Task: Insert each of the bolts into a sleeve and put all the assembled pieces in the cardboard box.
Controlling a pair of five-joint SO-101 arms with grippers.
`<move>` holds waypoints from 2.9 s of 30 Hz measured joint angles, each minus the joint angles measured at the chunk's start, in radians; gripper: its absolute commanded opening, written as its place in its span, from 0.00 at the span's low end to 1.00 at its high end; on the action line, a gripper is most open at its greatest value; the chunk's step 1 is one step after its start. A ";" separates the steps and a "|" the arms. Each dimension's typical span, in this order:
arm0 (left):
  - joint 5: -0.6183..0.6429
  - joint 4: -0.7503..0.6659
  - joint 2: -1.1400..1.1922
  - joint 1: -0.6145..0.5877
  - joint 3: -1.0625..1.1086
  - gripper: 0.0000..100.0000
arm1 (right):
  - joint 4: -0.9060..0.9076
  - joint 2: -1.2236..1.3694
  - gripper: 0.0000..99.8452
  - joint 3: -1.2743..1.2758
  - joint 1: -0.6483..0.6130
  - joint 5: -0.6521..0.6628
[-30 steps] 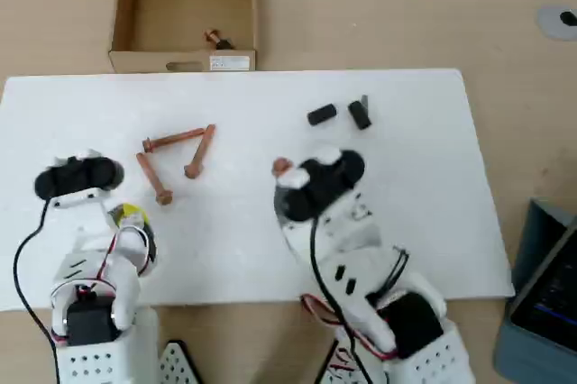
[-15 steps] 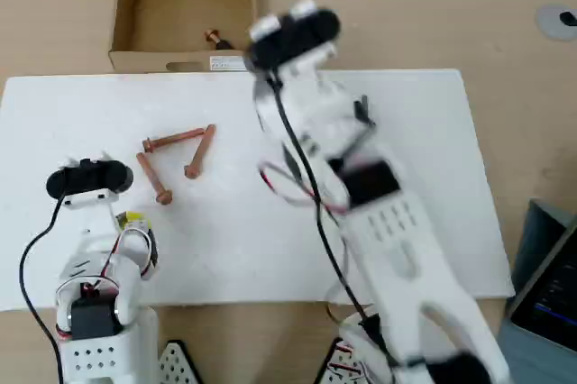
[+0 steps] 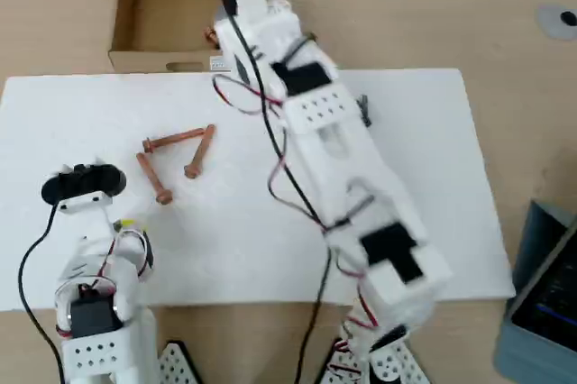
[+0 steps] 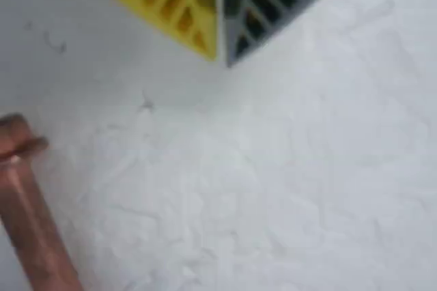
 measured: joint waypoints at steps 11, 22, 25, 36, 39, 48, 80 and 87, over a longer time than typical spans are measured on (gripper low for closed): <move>0.000 0.000 0.000 -0.002 0.000 0.00 | 0.000 0.552 0.01 -0.539 0.000 0.195; 0.000 0.000 0.000 -0.002 0.000 0.00 | 0.091 0.838 0.15 -0.861 0.000 0.313; 0.000 0.000 0.000 -0.002 0.000 0.00 | 0.130 0.858 0.14 -0.937 0.000 0.315; 0.000 0.000 0.000 -0.002 0.000 0.00 | 0.170 0.888 0.13 -1.026 0.000 0.319; 0.000 0.000 0.000 -0.002 0.000 0.00 | 0.170 0.888 0.13 -1.026 0.003 0.319; 0.000 0.000 0.000 -0.003 0.000 0.00 | 0.433 0.891 0.13 -1.298 0.011 0.319; 0.000 0.000 0.000 -0.003 0.000 0.00 | 1.293 0.408 0.13 -1.389 0.097 0.158; 0.000 0.000 0.000 -0.003 0.000 0.00 | 1.293 0.170 0.13 -1.080 0.101 0.158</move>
